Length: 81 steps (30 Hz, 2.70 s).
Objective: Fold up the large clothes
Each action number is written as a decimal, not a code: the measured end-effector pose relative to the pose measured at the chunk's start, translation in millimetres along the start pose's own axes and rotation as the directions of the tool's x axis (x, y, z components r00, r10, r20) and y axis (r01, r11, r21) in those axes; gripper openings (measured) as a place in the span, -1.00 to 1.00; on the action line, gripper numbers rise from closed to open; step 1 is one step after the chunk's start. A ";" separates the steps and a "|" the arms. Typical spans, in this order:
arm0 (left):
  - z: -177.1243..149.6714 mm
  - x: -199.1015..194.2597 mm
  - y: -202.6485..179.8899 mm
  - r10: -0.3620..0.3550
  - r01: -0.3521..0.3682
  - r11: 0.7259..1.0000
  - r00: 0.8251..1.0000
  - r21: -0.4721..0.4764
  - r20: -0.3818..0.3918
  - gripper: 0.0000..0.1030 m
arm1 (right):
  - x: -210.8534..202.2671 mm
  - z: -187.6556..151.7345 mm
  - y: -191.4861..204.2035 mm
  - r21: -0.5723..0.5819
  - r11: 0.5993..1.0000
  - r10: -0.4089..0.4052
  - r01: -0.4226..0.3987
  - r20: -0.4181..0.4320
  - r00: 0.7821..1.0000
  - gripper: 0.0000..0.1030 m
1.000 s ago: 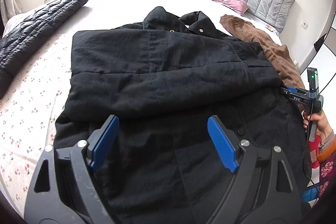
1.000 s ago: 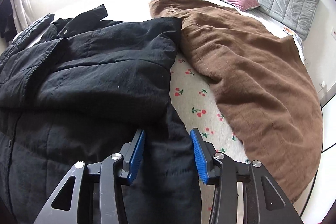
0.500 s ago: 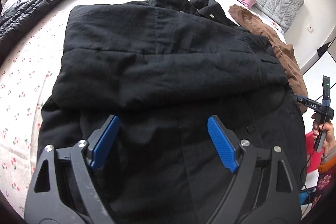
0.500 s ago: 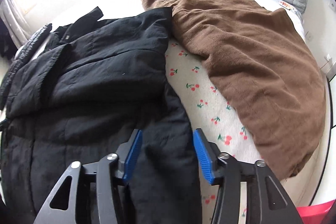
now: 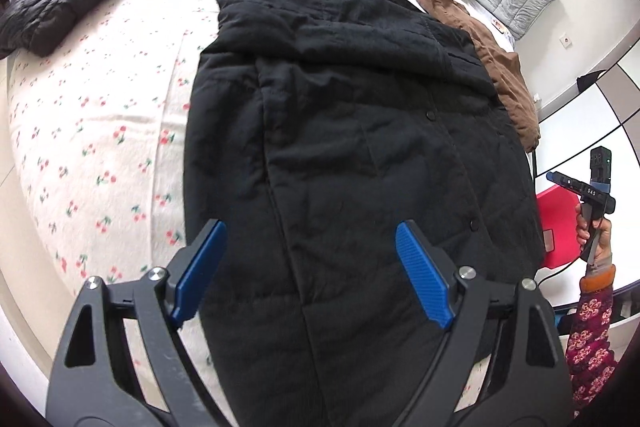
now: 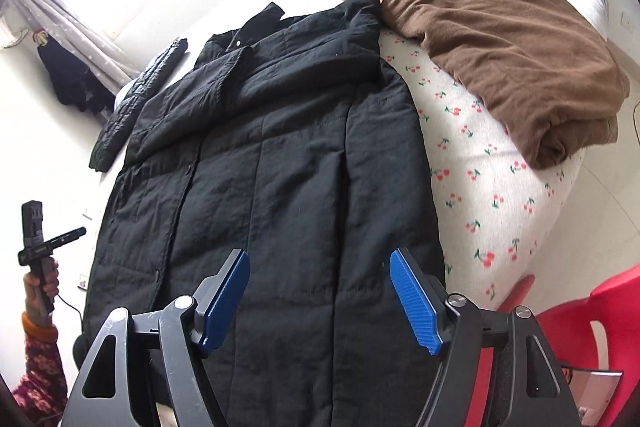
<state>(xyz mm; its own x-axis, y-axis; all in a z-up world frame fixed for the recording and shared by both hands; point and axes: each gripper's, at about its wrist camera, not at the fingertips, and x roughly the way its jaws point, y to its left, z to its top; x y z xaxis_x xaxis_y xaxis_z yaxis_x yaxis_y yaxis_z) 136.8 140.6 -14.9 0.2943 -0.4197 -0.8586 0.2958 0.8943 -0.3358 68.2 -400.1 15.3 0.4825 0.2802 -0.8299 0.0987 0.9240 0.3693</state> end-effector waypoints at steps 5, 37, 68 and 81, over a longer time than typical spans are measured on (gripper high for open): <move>-36.0 -16.9 23.2 0.006 -0.007 0.999 1.000 -0.031 -0.013 0.68 | -11.7 -30.2 -8.7 0.011 1.000 0.002 -0.002 -0.007 1.000 0.43; -146.9 2.6 62.4 -0.566 0.527 0.807 0.819 -0.266 -0.093 0.57 | 18.2 -123.9 -90.4 0.338 0.918 0.222 -0.209 -0.001 0.975 0.44; -92.2 -55.9 -23.1 -0.543 0.567 0.812 0.820 -0.137 0.180 -0.78 | -50.5 -109.2 9.3 0.109 0.914 0.338 -0.390 0.326 0.883 -0.85; 3.0 -84.1 -11.2 -0.468 0.544 0.831 0.795 -0.113 0.386 -0.80 | -83.8 -21.1 22.8 0.037 0.890 0.371 -0.455 0.521 0.769 -0.85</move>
<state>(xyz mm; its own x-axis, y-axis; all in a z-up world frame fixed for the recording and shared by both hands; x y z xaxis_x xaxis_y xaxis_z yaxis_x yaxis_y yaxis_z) 111.4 165.4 62.3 0.4468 -0.8119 -0.3757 0.3035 0.5326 -0.7901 11.6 -397.1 84.5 0.8607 0.4228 -0.2835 -0.0990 0.6853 0.7215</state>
